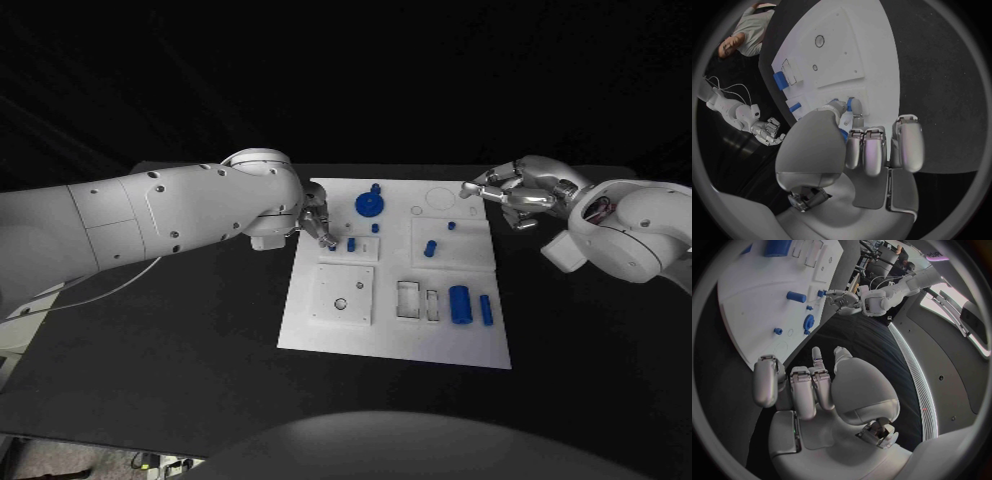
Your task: Assemble the parts on the task board
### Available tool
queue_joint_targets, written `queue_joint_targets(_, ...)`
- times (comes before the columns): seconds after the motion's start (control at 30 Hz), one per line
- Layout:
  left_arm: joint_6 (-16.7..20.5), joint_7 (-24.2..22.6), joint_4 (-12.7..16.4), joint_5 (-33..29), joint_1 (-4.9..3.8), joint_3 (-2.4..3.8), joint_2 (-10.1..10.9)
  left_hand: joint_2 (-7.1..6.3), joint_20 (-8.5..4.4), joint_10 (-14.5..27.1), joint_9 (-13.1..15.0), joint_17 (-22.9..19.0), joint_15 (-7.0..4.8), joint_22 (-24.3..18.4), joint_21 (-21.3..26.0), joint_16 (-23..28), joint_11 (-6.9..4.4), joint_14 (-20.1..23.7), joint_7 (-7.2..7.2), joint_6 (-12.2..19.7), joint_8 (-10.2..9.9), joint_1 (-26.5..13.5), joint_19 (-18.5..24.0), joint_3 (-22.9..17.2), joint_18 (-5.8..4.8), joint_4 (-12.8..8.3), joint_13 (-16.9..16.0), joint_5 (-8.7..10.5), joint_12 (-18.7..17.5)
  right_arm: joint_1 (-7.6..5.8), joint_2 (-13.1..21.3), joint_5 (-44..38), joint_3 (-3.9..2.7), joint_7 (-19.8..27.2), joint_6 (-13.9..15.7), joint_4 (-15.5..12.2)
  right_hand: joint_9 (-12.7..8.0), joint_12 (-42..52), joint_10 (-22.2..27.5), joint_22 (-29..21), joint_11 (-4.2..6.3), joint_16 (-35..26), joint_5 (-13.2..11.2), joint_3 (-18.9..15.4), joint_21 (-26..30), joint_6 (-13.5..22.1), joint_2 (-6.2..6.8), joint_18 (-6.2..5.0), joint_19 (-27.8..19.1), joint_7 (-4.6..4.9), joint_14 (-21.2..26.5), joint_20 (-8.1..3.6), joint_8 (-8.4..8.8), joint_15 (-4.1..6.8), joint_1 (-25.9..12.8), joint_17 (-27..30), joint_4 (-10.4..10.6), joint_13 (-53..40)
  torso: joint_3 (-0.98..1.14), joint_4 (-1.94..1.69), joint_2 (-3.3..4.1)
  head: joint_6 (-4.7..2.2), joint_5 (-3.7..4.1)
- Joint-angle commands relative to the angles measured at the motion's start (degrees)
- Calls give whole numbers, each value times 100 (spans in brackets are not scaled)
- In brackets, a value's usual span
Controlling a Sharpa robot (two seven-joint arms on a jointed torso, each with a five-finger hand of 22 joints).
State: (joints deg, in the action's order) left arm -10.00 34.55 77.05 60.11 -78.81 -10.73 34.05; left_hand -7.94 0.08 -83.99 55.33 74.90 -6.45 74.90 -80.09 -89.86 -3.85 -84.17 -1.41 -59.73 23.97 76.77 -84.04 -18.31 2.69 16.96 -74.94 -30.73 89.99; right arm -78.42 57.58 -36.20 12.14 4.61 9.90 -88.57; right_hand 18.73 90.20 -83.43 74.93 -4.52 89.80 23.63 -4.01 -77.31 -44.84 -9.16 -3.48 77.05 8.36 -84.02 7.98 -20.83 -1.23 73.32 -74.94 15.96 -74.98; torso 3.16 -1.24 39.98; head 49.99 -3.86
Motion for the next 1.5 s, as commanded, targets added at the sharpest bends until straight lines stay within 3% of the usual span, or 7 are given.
queue_joint_targets(0.03,-1,30,-4,-64,7,-4,-41,15,-41,-601,2,1510,-43,901,6,-14,-30,-583,139,-126,-5,17,-132,-635,-13,-586,-1506,-29,1,5,-2,-15,1,58,-38,-7,10,-20,-657,991,0,20,32,4,22,-51,0,-40,-25,-8,-598,4,29,-38,64,-1506,-39,-1502,-2,1,2,1,-3)
queue_joint_targets(0.87,-94,41,-51,81,8,-5,-105,-4,-46,-601,45,1510,-42,891,36,-14,-21,-583,121,-73,20,-5,-126,-770,-9,-692,-1506,15,1,11,-7,-16,1,83,-14,13,14,-20,-657,990,1,20,26,16,27,-62,19,-41,-26,-10,-598,5,28,-38,120,-1506,-64,-1502,-7,-4,4,1,-6)
queue_joint_targets(1.1,-77,-8,-45,91,7,-5,-93,12,-13,-601,-13,1510,-7,862,126,-14,10,-583,103,137,-113,-296,-87,-641,6,-655,-1506,1072,1,18,-13,-16,1,89,-11,18,15,-20,-657,991,0,20,23,16,25,-63,20,-40,-25,-9,-598,5,27,-38,122,-1506,-63,-1502,-6,-6,2,1,-16)
queue_joint_targets(1.17,-107,6,-46,67,7,-6,-89,29,-2,-601,-45,1510,5,863,137,-14,18,-583,100,149,-145,-403,-82,-520,7,-604,-1506,1437,1,19,-14,-15,1,89,-11,17,15,-20,-657,991,0,20,23,16,25,-63,20,-40,-25,-9,-598,5,27,-38,122,-1506,-63,-1502,-5,-3,4,1,-16)
queue_joint_targets(1.27,-154,33,-49,41,7,-7,-81,48,17,-601,-118,1510,29,858,162,-14,48,-583,61,199,-227,-615,-72,-292,10,-480,-1506,1825,1,20,-16,-15,1,91,-11,20,15,-20,-657,991,0,20,22,17,25,-64,18,-40,-24,-8,-598,5,27,-38,123,-1506,-61,-1502,-8,-2,3,1,-21)
queue_joint_targets(1.4,-227,73,-60,9,8,-19,-71,102,64,-601,-298,1510,78,855,193,-14,112,-583,-10,293,-405,-800,-57,-16,13,-370,-1506,2179,1,22,-15,-15,1,92,-11,20,15,-20,-657,991,0,20,22,17,25,-65,17,-40,-24,-8,-598,5,27,-38,123,-1506,-60,-1502,-4,-3,0,1,-22)
queue_joint_targets(1.5,-260,97,-67,-30,8,-38,-62,124,89,-601,-413,1510,114,853,215,-14,155,-583,-66,335,-501,-935,-48,192,18,-288,-1506,2336,1,23,-15,-15,1,94,-9,20,15,-20,-657,991,0,20,22,18,25,-65,15,-40,-24,-7,-598,5,27,-38,124,-1506,-59,-1502,-3,-2,1,1,-18)
